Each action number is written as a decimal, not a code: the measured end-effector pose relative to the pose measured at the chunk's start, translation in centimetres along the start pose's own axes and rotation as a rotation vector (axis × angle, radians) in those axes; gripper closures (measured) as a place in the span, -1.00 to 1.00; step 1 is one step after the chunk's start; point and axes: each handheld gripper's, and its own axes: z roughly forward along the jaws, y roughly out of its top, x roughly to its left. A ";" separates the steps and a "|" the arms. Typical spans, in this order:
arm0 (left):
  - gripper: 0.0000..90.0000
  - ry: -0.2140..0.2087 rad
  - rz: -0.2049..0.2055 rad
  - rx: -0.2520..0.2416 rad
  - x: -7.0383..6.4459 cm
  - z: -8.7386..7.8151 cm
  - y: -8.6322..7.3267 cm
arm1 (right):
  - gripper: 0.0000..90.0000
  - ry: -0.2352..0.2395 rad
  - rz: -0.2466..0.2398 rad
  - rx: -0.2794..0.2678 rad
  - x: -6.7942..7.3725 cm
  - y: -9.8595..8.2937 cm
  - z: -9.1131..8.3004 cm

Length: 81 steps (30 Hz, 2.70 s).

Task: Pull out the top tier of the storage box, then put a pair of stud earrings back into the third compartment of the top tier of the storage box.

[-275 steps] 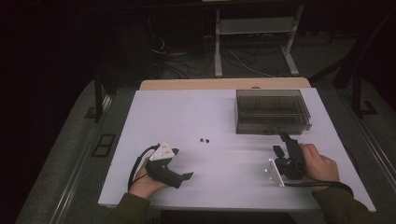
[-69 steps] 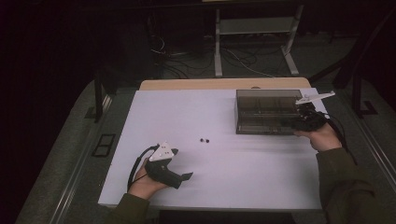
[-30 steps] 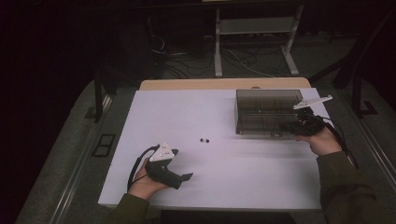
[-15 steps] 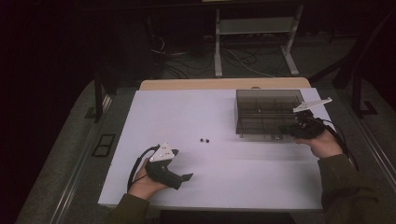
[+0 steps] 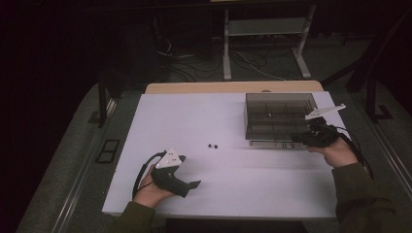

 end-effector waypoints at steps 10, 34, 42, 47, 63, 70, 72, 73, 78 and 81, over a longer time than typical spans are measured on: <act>-1.00 0.000 0.002 0.001 0.0 0.0 0.0 | 0.97 0.002 -0.004 0.004 0.3 -0.3 -0.1; -1.00 0.000 0.001 -0.001 0.0 -0.1 0.0 | 0.97 0.004 -0.004 0.011 0.6 -0.6 -0.4; -1.00 0.000 0.003 0.002 0.1 -0.1 0.0 | 0.97 0.026 -0.002 -0.064 1.1 -0.2 -1.6; -1.00 -0.002 0.005 0.001 0.1 0.0 0.1 | 0.92 0.058 -0.034 -0.105 2.0 -0.2 -2.6; -1.00 0.004 -0.004 0.003 -0.1 -0.2 -0.2 | 0.66 0.125 -0.086 -0.132 4.2 -2.9 -3.4; -1.00 0.003 0.003 0.008 -0.1 -0.1 -0.1 | 0.38 0.154 -0.113 -0.133 4.8 -3.9 -2.8; -1.00 0.003 0.003 0.006 -0.1 0.0 0.0 | 0.25 0.152 -0.114 -0.138 5.0 -4.3 -2.7; -1.00 0.002 0.003 0.007 -0.2 0.0 0.0 | 0.15 0.155 -0.124 -0.144 5.3 -4.6 -2.4; -1.00 -0.002 0.004 0.011 -0.2 0.0 -0.1 | -0.03 0.143 -0.128 -0.154 5.8 -5.4 -1.8; -1.00 -0.002 -0.003 0.007 -0.2 0.0 -0.1 | -0.18 0.141 -0.133 -0.168 6.3 -6.1 -1.1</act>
